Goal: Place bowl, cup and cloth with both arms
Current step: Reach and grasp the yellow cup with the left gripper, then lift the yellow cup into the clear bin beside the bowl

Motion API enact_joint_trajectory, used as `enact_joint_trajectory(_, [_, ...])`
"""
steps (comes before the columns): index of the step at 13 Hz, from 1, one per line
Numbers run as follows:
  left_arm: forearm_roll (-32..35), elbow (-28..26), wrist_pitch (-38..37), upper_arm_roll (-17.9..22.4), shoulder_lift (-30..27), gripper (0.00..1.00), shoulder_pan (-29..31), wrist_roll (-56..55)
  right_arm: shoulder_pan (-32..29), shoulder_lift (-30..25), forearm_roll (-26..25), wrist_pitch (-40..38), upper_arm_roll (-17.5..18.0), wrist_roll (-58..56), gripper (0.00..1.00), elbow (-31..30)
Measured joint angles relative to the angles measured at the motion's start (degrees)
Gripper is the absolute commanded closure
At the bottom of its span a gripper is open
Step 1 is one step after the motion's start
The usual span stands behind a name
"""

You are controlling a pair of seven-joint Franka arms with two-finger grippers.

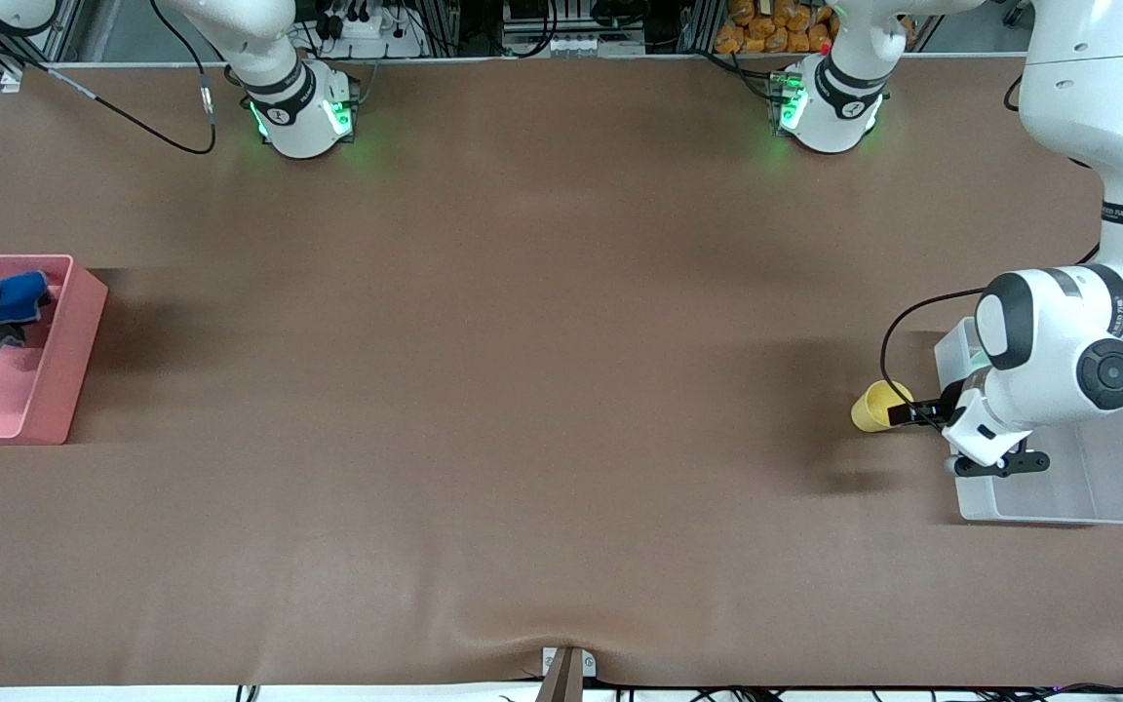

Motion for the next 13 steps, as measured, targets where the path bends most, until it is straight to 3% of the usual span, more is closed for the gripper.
enact_joint_trajectory(3, [1.4, -2.6, 0.6, -0.1, -0.2, 0.25, -0.1, 0.0, 0.0, 1.2, 0.0, 0.7, 0.0, 0.0, 1.00, 0.0])
enact_joint_trajectory(4, [1.9, -3.3, 0.8, -0.3, -0.4, 0.41, -0.1, 0.0, 0.0, 1.4, 0.0, 1.1, 0.0, 0.0, 1.00, 0.0])
enact_joint_trajectory(5, [2.0, -3.8, 1.0, -0.4, -0.6, 0.70, -0.1, 0.0, -0.1, 1.5, 0.1, 1.2, 0.0, 0.1, 1.00, 0.0])
enact_joint_trajectory(6, [2.0, -4.3, 1.4, -0.4, -0.7, 0.90, -0.1, 0.0, -0.1, 1.7, 0.9, 1.2, 0.0, 0.1, 1.00, -0.1])
enact_joint_trajectory(7, [2.0, -4.7, 1.7, -0.5, -0.8, 1.00, -0.1, 0.0, -0.1, 1.8, 3.1, 1.2, -0.1, 0.1, 1.00, -0.1])
enact_joint_trajectory(13, [2.9, -4.3, 2.2, -0.8, -1.8, 1.00, -0.2, -2.4, -0.1, 2.3, 6.5, 1.2, -0.1, 0.1, 1.00, -1.0])
